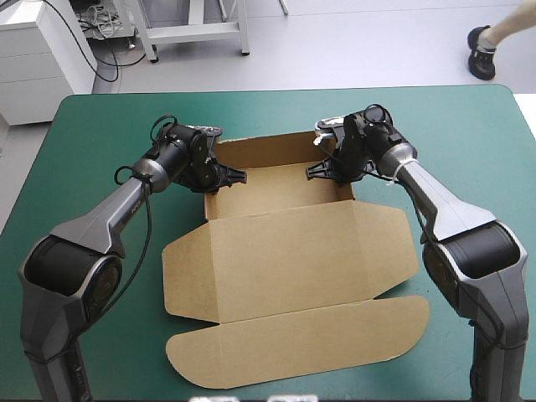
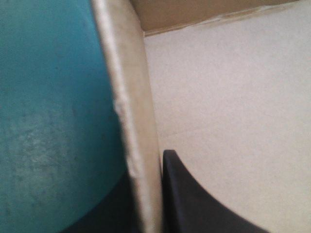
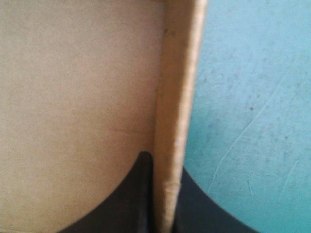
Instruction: Fold the box
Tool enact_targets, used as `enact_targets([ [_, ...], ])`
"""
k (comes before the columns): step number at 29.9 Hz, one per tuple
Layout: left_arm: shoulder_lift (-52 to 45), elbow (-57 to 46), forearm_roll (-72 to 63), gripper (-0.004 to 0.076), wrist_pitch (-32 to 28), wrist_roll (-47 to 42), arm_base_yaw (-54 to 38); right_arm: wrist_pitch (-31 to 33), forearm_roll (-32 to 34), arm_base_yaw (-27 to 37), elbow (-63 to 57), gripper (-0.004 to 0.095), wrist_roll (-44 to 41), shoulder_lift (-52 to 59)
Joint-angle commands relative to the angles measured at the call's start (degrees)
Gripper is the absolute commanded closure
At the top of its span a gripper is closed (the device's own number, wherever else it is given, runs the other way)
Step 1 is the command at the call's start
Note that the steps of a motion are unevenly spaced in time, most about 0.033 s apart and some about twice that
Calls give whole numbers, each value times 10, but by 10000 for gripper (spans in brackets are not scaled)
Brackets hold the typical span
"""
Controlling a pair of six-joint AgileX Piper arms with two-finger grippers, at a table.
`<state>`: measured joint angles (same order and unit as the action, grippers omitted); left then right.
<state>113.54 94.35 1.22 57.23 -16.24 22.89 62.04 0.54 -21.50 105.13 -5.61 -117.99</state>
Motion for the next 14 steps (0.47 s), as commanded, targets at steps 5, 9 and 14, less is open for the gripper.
enact_targets([
  [5, -12, 4, -35, 551, -2, 83, 16, -67, -5, 0, 42, 759, 32, 5],
  [9, -26, 31, -33, 384, 26, 83, 15, -43, -5, 0, 83, 529, 23, 5],
  [14, -43, 79, -22, 309, 75, 83, 15, 19, -5, 0, 156, 409, 23, 6],
])
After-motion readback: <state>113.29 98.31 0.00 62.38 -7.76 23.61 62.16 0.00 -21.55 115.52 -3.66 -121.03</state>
